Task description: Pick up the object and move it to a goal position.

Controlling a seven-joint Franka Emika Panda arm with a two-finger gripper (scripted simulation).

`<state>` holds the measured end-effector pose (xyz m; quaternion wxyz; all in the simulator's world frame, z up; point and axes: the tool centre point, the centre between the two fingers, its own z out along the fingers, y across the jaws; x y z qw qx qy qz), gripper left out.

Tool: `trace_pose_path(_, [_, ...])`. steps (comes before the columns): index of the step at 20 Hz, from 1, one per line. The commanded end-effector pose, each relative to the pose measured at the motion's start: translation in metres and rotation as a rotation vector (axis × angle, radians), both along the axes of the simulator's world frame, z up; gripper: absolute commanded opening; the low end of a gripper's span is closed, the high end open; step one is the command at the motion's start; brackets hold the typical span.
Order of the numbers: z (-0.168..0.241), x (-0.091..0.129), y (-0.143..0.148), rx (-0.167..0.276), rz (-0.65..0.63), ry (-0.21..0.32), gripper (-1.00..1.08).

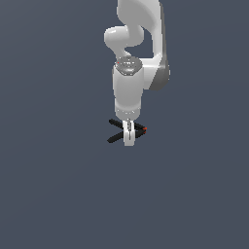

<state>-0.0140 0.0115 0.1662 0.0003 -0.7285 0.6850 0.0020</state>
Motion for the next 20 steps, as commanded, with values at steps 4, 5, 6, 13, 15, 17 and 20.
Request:
trace_pose_path(4, [0.037, -0.025, 0.025, -0.001, 0.0, -0.002, -1.0])
trace_pose_path(5, [0.043, -0.029, 0.029, -0.001, 0.0, -0.002, -1.0])
trace_pose_path(6, [0.048, -0.032, 0.032, -0.001, 0.0, -0.002, -1.0])
trace_pose_path(13, [0.077, -0.051, 0.052, -0.004, 0.0, -0.003, -1.0])
trace_pose_path(15, [0.082, -0.053, 0.055, -0.004, 0.0, -0.003, -1.0])
trace_pose_path(17, [0.085, -0.055, 0.057, -0.004, 0.0, -0.003, -1.0])
trace_pose_path(20, [0.087, -0.056, 0.059, -0.004, 0.0, -0.003, -1.0])
